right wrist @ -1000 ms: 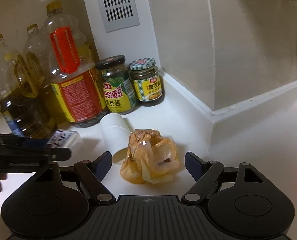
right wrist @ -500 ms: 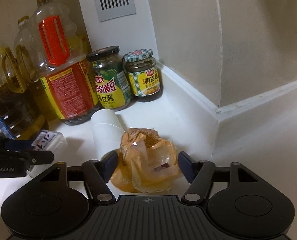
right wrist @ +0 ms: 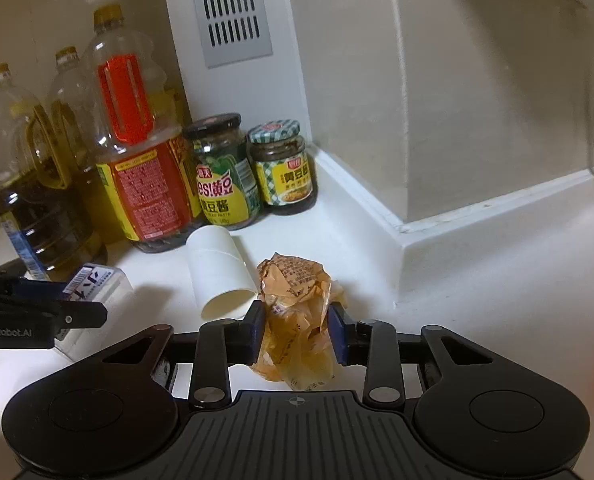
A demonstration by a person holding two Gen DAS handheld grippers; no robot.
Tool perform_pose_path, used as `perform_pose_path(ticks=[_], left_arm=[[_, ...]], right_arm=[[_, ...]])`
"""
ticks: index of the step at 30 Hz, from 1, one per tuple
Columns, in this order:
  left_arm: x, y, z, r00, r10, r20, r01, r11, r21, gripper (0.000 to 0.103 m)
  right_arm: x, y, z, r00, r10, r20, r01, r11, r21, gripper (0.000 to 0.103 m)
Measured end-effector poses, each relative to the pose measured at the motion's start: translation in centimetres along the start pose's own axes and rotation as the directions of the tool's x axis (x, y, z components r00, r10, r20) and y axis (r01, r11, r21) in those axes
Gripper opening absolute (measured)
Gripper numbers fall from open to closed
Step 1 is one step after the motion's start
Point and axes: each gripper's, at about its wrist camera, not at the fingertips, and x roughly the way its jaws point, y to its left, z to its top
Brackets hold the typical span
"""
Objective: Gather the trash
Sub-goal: 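Close left tool on the toothpick box while right tool grasps the crumpled orange bag, then carry toothpick box and orange bag down over the trash bin with both tools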
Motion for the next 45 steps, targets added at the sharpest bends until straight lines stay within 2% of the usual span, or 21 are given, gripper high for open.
perform_pose_path(ticks=[12,23,36,45], left_arm=[[-3.9,-1.8,-1.5,0.999,-0.012,0.037,0.012,1.0,-0.006,0.054],[-10.1,-4.3,-4.4,0.996,-0.018,0.082,0.019,1.0,-0.017,0.054],[-18.8,-7.7,-10.7,0.995,-0.017,0.098,0.023,0.998,-0.064,0.054],[-23.6,-10.3,-16.3,0.997,-0.014,0.079,0.023,0.993,-0.117,0.054]], right_arm=[[-6.4,-0.7,-0.9,0.998,0.029,0.047,-0.03,0.999,0.029,0.032],[-14.1,-1.0,-3.0,0.992,0.083,0.093,-0.089,0.994,0.064,0.032],[-23.8,-0.5,-7.5,0.975,0.205,0.089,-0.213,0.973,0.092,0.032],[-28.2,0.2,-11.7,0.961,0.277,0.02,-0.278,0.956,0.092,0.032]])
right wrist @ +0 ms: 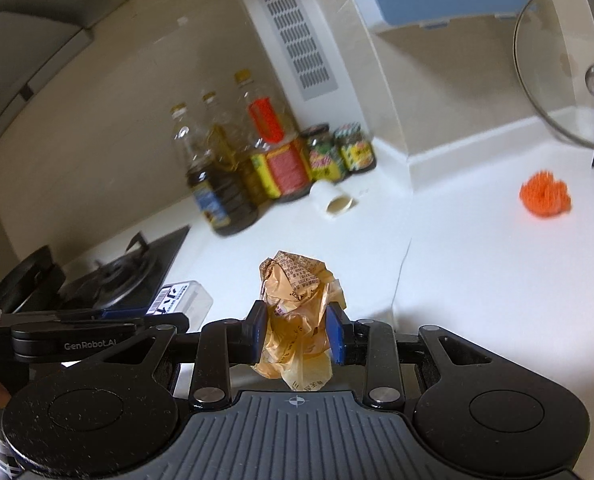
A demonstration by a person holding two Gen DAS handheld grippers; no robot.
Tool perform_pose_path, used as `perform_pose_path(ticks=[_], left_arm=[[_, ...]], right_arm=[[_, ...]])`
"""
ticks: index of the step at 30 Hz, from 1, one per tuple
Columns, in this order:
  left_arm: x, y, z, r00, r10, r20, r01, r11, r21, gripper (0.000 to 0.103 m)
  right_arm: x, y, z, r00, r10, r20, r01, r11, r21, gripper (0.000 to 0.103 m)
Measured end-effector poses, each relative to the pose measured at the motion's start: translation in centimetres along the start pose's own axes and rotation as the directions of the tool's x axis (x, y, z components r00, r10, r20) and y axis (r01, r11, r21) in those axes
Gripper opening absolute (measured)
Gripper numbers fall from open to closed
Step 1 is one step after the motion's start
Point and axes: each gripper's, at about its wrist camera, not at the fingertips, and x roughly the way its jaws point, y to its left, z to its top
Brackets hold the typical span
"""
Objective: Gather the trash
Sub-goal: 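Carry toothpick box and orange bag down over the trash bin with both tools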
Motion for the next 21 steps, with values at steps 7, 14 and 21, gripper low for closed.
perform_pose_path(ticks=[7,14,21], left_arm=[[-2.1,-1.2,-4.4,0.999,0.016,-0.036,-0.017,0.999,-0.041,0.054],[-2.6,-1.7,-8.3,0.994,0.03,-0.102,-0.038,0.996,-0.084,0.054],[-1.1,-1.9,-11.2,0.983,0.023,-0.183,-0.041,0.994,-0.097,0.054]], right_arm=[[-1.1,0.6,-3.9,0.995,0.027,-0.093,-0.027,1.0,0.005,0.032],[-1.0,0.6,-7.6,0.981,-0.003,-0.192,0.003,1.0,0.003,0.032],[0.3,0.3,-11.1,0.962,-0.051,-0.269,0.057,0.998,0.013,0.032]])
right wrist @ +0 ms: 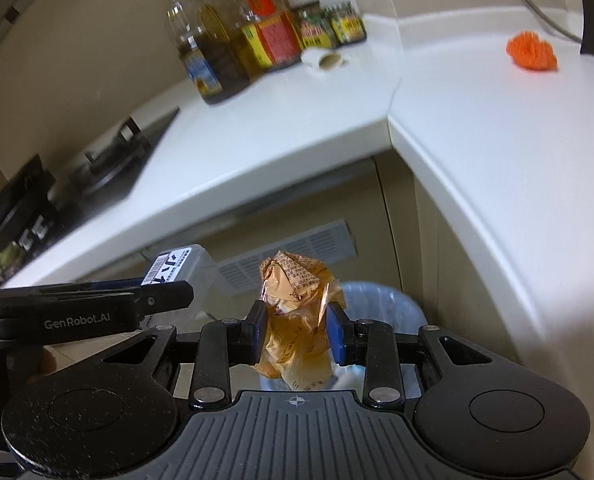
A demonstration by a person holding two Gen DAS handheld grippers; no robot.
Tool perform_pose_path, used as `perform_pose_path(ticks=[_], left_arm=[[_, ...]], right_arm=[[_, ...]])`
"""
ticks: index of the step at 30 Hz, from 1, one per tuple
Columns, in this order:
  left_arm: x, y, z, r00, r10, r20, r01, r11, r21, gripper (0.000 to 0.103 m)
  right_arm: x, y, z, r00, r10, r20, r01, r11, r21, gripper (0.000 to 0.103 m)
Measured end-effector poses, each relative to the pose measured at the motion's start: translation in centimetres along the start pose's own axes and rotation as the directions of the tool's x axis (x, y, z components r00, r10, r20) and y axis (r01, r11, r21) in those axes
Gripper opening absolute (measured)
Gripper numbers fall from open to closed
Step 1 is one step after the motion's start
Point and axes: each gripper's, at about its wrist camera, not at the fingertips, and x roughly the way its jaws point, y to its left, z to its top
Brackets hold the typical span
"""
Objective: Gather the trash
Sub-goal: 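Carry toothpick box and orange bag down over the trash bin with both tools, then open left tool to drop toothpick box while right tool releases orange bag into bin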
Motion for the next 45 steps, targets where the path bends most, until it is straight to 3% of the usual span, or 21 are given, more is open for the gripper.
perform_pose_path(ticks=[11,27,42,45], left_arm=[[5.6,1.9,-1.4,0.992,-0.037,-0.123,0.041,0.999,0.028,0.054],[16.9,2.5,-3.0,0.959,-0.077,-0.271,0.113,0.986,0.12,0.054],[22.4,1.4,-2.8,0.949,-0.106,-0.296,0.161,0.973,0.168,0.055],[22.3,1.3,-2.5,0.951,-0.111,-0.289,0.166,0.971,0.173,0.061]], right_arm=[[5.6,-0.5,-2.6,0.99,-0.105,-0.099,0.109,0.994,0.033,0.032],[12.4,-4.5,-5.2,0.957,-0.233,-0.175,0.26,0.954,0.148,0.032],[15.1,-6.9,-5.0,0.947,-0.28,-0.159,0.31,0.925,0.217,0.032],[15.2,-7.0,-4.7,0.946,-0.281,-0.16,0.312,0.922,0.229,0.032]])
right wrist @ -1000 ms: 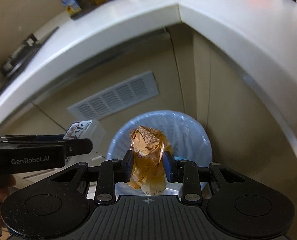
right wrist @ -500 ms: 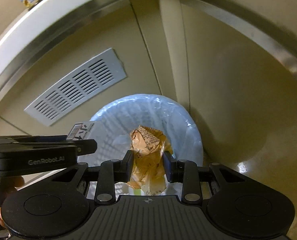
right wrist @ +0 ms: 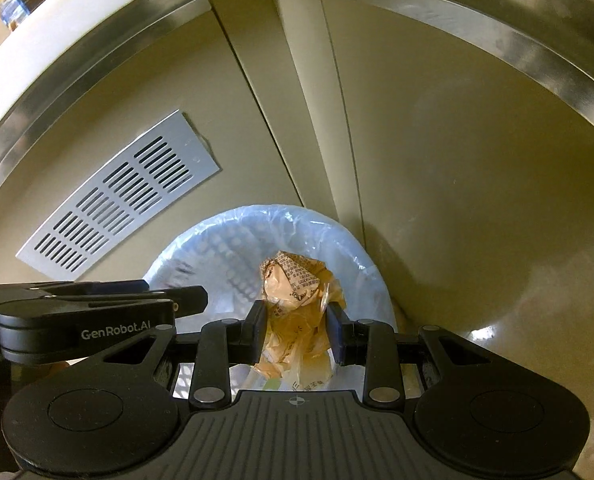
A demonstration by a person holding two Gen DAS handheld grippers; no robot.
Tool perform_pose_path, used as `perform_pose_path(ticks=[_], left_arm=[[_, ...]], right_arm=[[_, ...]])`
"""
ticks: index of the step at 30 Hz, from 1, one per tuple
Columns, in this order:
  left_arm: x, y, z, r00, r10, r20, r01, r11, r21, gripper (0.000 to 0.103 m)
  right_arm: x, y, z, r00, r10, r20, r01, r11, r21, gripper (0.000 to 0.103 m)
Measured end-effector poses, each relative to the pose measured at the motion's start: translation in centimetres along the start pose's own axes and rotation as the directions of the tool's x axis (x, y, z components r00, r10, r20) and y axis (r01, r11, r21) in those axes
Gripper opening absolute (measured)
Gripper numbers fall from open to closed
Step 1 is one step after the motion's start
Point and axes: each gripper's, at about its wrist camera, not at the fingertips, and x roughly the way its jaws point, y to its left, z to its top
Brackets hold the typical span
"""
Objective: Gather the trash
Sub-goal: 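Open left tool to drop toothpick box while right tool releases orange bag into bin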
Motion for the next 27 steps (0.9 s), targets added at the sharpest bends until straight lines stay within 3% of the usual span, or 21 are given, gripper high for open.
perform_pose_path(ticks=[21,25,27], left_arm=[[-4.0,1.8,0.3,0.998,0.052,0.026,-0.051,0.998,-0.04,0.062],[-4.1,2.0,0.3,0.998,0.053,0.028,-0.052,0.998,-0.047,0.062],[-4.0,2.0,0.3,0.998,0.057,0.027,-0.055,0.997,-0.051,0.062]], right_arm=[[0.2,1.2,0.8,1.0,0.026,-0.011,-0.026,0.999,-0.023,0.033],[0.4,1.3,0.9,1.0,0.031,0.007,-0.03,0.999,-0.018,0.043],[0.6,1.3,1.0,1.0,0.025,0.018,-0.025,1.0,-0.009,0.056]])
